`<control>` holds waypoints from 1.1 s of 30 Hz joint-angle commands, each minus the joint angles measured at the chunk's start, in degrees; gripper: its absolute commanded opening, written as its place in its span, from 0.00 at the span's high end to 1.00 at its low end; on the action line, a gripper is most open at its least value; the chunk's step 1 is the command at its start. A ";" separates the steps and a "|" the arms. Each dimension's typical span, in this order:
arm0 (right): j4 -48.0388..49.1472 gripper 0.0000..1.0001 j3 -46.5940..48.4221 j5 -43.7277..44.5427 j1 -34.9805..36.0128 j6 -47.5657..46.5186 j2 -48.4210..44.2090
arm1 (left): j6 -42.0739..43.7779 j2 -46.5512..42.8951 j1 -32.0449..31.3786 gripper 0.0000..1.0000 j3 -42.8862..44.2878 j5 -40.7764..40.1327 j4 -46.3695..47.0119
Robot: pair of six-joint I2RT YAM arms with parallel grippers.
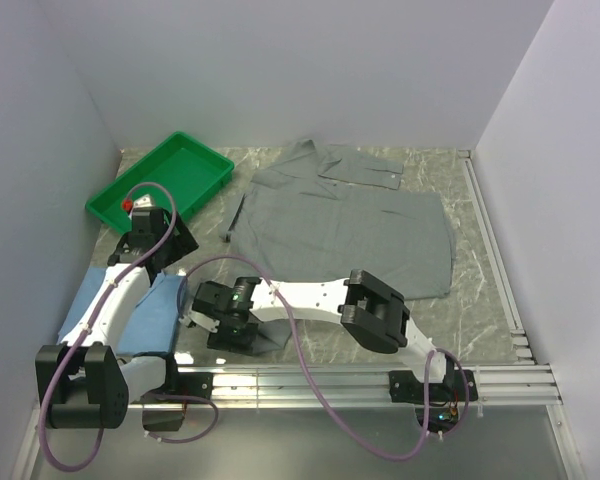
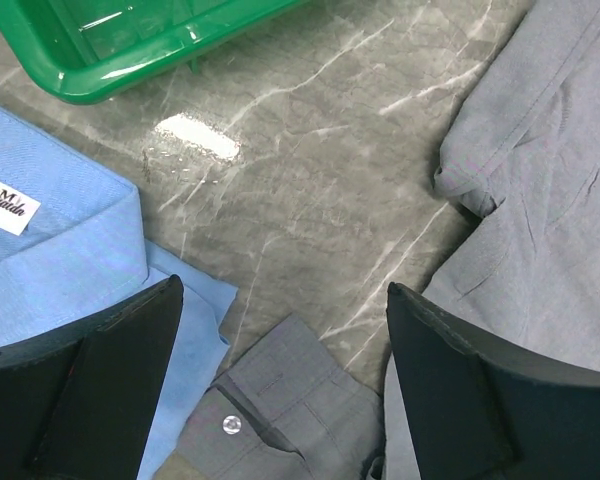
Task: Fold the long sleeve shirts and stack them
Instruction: Fold the shirt
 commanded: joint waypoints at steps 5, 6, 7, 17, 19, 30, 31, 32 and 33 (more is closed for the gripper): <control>-4.31 0.44 0.21 2.06 0.17 -2.91 0.94 | 0.31 0.24 1.92 0.11 0.70 -0.41 2.28; -4.31 0.52 0.04 2.24 0.17 -2.91 0.85 | 0.40 0.42 2.09 0.11 0.70 -0.32 2.20; -4.22 0.70 -0.40 2.33 0.17 -2.82 0.76 | 0.40 0.42 2.10 0.11 0.79 -0.23 2.28; -2.63 1.00 -3.74 -0.57 -0.97 -1.94 -14.33 | 0.48 0.33 2.36 0.12 0.79 0.74 2.46; -3.07 1.00 -3.48 -0.92 -1.41 -2.03 -16.98 | 0.48 0.24 2.45 0.12 0.70 1.09 2.55; -5.36 1.00 -3.13 -17.77 -5.72 -4.93 -28.59 | 0.75 0.25 2.45 0.12 0.52 2.93 2.99; -5.10 0.99 -4.26 -19.10 -5.98 -5.11 -29.29 | 0.75 0.33 2.53 0.12 0.44 3.11 2.90; -4.92 0.97 -4.88 -20.25 -6.16 -5.19 -29.47 | 0.84 0.42 2.45 0.12 0.35 3.37 3.07; -5.18 0.86 -5.58 -22.17 -6.42 -5.46 -29.47 | 0.75 0.59 2.45 0.12 0.35 4.16 3.25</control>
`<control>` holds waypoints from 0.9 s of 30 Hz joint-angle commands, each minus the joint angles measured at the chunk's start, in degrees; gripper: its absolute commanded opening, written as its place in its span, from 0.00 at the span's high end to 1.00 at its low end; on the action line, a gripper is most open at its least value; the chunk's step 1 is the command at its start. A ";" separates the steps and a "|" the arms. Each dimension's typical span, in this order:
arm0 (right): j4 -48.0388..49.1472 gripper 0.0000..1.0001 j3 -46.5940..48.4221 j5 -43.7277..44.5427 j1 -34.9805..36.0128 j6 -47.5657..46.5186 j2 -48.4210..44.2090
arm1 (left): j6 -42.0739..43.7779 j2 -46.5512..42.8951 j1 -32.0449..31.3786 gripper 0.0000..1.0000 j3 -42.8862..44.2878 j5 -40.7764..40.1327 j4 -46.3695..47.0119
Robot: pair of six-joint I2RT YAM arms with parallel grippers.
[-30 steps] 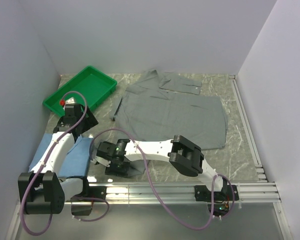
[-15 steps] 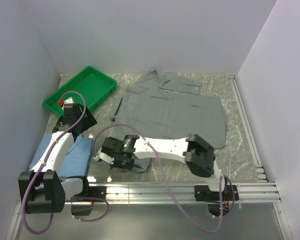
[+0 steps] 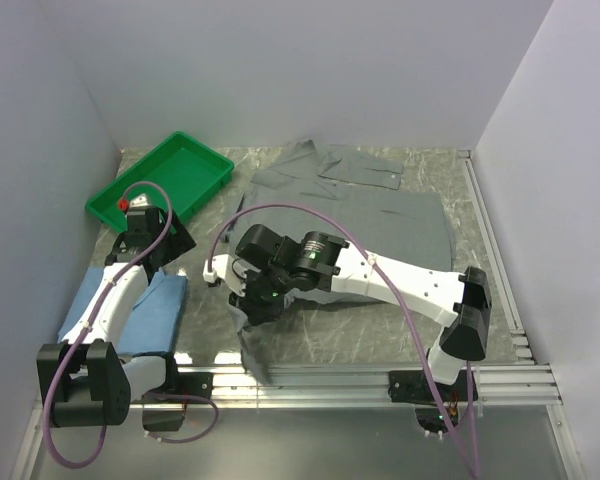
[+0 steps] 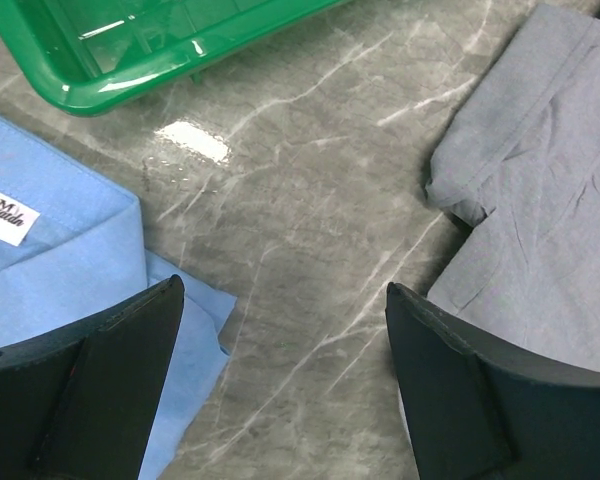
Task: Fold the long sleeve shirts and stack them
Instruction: Fold the shirt
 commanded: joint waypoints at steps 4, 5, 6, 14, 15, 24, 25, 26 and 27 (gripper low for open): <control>-4.87 0.60 -0.59 -10.77 -0.72 -2.45 0.65 | 0.51 0.44 0.31 0.12 -0.09 5.29 2.60; -5.31 0.57 -0.23 -10.69 -0.72 -2.45 1.09 | 0.25 0.53 0.31 0.12 -0.70 6.60 2.86; -4.71 0.52 -0.40 -9.56 -0.81 -1.23 0.75 | -0.10 0.71 0.31 0.11 -1.05 9.75 2.95; 5.40 0.30 -13.75 11.27 -19.57 16.96 -14.01 | -6.70 0.62 -1.10 0.10 -2.91 21.03 -0.73; 5.67 0.29 -15.24 13.11 -22.05 20.81 -15.15 | -6.70 0.80 -1.36 0.10 -2.64 20.77 -1.44; 9.62 0.24 -38.18 20.68 -51.32 41.12 -27.11 | -8.72 7.82 -12.94 0.10 -1.85 19.28 -3.82; 9.89 0.24 -40.81 20.86 -55.52 41.76 -28.07 | -9.68 8.09 -13.92 0.10 -2.28 18.92 -3.64; 9.89 0.24 -41.79 22.34 -57.39 42.28 -28.26 | -10.30 8.79 -14.72 0.10 -2.64 18.57 -3.47; 9.19 0.24 -42.32 24.10 -58.28 43.51 -28.35 | -10.74 8.97 -15.94 0.11 -2.99 18.05 -3.29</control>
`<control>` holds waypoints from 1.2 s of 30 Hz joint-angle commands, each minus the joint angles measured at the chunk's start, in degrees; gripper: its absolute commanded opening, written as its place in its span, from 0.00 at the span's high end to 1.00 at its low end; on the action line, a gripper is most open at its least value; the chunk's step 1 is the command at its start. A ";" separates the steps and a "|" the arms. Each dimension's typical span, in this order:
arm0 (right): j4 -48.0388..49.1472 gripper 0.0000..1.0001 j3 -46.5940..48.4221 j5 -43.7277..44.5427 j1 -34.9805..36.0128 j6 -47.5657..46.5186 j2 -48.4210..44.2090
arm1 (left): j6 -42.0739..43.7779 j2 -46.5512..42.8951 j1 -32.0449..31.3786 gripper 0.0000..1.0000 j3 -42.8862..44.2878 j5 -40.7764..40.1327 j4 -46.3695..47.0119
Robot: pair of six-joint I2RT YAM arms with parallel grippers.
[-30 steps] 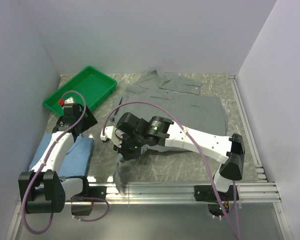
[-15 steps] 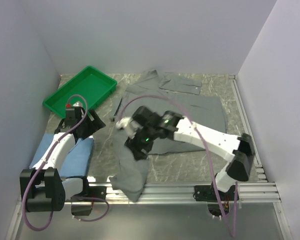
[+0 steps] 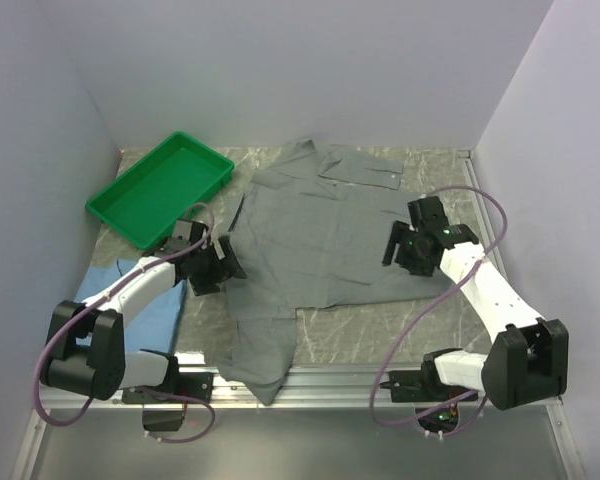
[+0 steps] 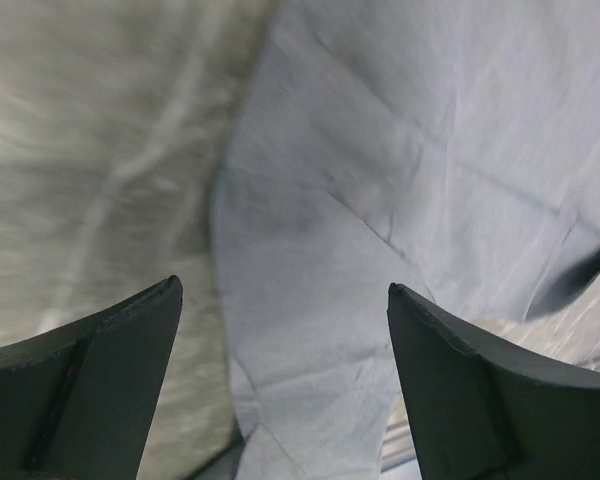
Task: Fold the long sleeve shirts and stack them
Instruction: Fold the shirt
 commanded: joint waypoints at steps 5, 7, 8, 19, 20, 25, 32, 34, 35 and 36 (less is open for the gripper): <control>-0.57 0.24 -1.37 17.13 -5.36 10.53 0.40 | -3.69 1.08 -3.54 0.11 -0.81 -4.00 -0.01; -0.75 0.24 0.04 19.33 -5.36 12.37 3.38 | -3.34 1.17 -3.63 0.12 -0.90 -4.97 -0.19; -0.83 0.25 0.56 21.95 -5.27 13.16 4.61 | -3.34 1.52 -3.63 0.12 -0.99 -5.23 -0.10; 1.10 0.33 5.84 22.68 -5.98 18.88 16.48 | -2.11 6.00 -3.81 0.33 -1.34 -6.20 1.83; 1.18 0.33 6.02 22.68 -5.98 19.06 16.93 | -2.02 6.62 -3.81 0.36 -1.25 -5.94 1.92; 1.71 0.33 6.54 22.15 -6.15 19.41 18.60 | -2.37 8.11 -5.83 0.43 -1.42 -4.27 2.98; 1.98 0.33 5.67 21.27 -6.42 19.67 18.87 | -2.63 9.88 -7.50 0.48 -2.92 -3.65 2.72; 1.98 0.33 5.23 21.45 -6.68 19.67 18.69 | -2.81 9.52 -7.76 0.54 -3.71 -3.65 2.45; 2.15 0.34 5.14 21.53 -6.85 19.59 18.60 | -2.90 9.26 -7.85 0.56 -3.97 -3.91 2.19; 2.07 0.34 5.23 21.80 -7.03 19.59 18.78 | -2.81 9.08 -7.85 0.59 -4.24 -3.92 2.01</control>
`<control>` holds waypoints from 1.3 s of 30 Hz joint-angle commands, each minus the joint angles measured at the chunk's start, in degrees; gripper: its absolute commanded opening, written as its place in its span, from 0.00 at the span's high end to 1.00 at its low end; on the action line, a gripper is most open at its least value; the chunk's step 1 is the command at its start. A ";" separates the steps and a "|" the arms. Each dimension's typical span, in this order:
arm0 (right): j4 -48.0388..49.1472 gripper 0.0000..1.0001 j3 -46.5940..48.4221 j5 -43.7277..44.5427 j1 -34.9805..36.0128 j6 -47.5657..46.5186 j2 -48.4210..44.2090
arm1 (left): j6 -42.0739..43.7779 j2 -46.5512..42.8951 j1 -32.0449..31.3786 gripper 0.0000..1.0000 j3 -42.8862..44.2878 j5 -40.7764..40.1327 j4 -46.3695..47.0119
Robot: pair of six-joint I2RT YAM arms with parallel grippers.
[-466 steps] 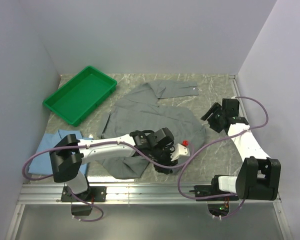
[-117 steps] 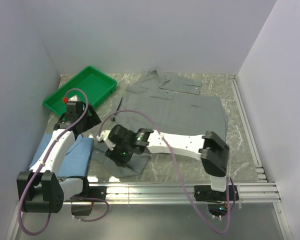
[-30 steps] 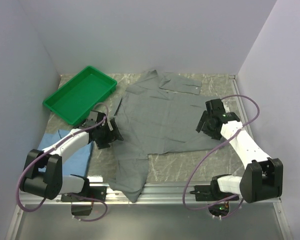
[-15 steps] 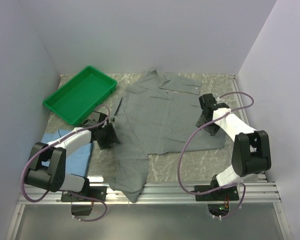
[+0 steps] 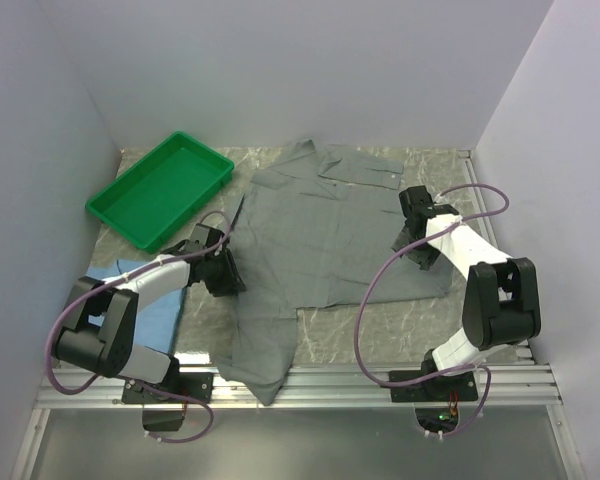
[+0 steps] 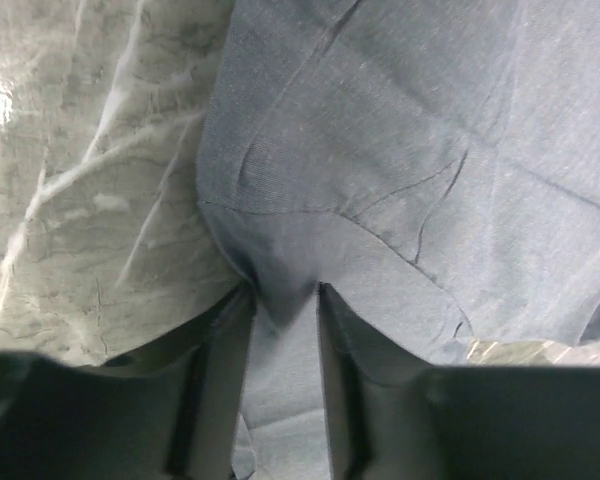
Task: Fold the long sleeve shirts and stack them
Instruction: Fold the shirt
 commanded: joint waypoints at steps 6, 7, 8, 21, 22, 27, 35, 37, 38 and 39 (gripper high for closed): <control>0.91 0.34 1.78 2.09 -0.82 1.07 2.79 | 0.19 0.53 -0.84 0.89 -2.66 -1.67 -3.85; 0.99 0.34 1.87 1.91 -0.82 1.16 3.40 | 0.27 0.36 -0.84 0.92 -2.58 -1.76 -3.85; 1.17 0.34 1.87 1.82 -0.74 1.33 3.58 | 0.36 0.01 -0.84 0.99 -2.49 -1.76 -3.94; 1.79 0.34 3.62 0.94 -0.82 2.56 9.11 | 1.85 -5.35 -0.92 1.00 -1.17 -2.29 -7.36; 1.61 0.35 3.71 1.12 -0.82 2.74 9.38 | 1.94 -5.53 -0.92 1.00 -1.17 -2.29 -7.63; 1.61 0.36 4.06 1.21 -0.74 2.83 10.87 | 2.12 -6.24 -0.92 1.00 -0.99 -2.55 -8.07; 0.64 0.56 3.54 1.38 -0.74 1.78 10.26 | 2.03 -6.06 -0.84 1.00 -0.82 -2.64 -7.89; 0.47 0.61 3.10 1.38 -0.74 1.60 9.82 | 2.03 -5.89 -0.92 1.00 -0.64 -2.73 -7.98; 0.47 0.66 2.84 1.38 -0.74 1.51 9.74 | 2.03 -5.97 -0.92 1.00 -0.64 -2.81 -7.98; 0.29 0.68 2.83 1.38 -0.74 1.42 9.39 | 2.03 -6.06 -0.92 0.99 -0.55 -2.81 -7.98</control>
